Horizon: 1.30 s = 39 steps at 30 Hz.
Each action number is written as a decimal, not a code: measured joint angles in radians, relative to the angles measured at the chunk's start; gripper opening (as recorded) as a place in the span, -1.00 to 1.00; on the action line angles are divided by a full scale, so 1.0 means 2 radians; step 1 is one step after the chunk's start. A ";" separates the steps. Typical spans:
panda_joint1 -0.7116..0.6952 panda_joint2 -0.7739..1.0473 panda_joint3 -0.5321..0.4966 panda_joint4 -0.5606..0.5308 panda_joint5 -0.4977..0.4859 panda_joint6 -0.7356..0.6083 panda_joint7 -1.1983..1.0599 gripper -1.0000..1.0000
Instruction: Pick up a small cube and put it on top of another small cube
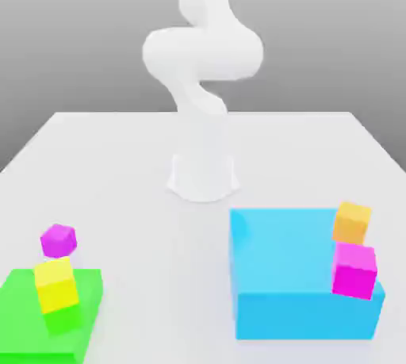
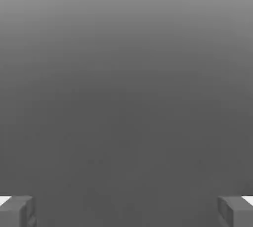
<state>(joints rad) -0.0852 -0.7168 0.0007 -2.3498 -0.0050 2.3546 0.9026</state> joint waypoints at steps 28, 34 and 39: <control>-0.338 0.482 -0.038 -0.209 0.073 0.329 0.404 0.00; -0.352 0.510 -0.022 -0.203 0.079 0.353 0.398 -1.00; -0.343 0.481 -0.034 -0.209 0.068 0.330 0.408 -1.00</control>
<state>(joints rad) -0.7705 0.2461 -0.0680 -2.7681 0.1308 3.0144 1.7181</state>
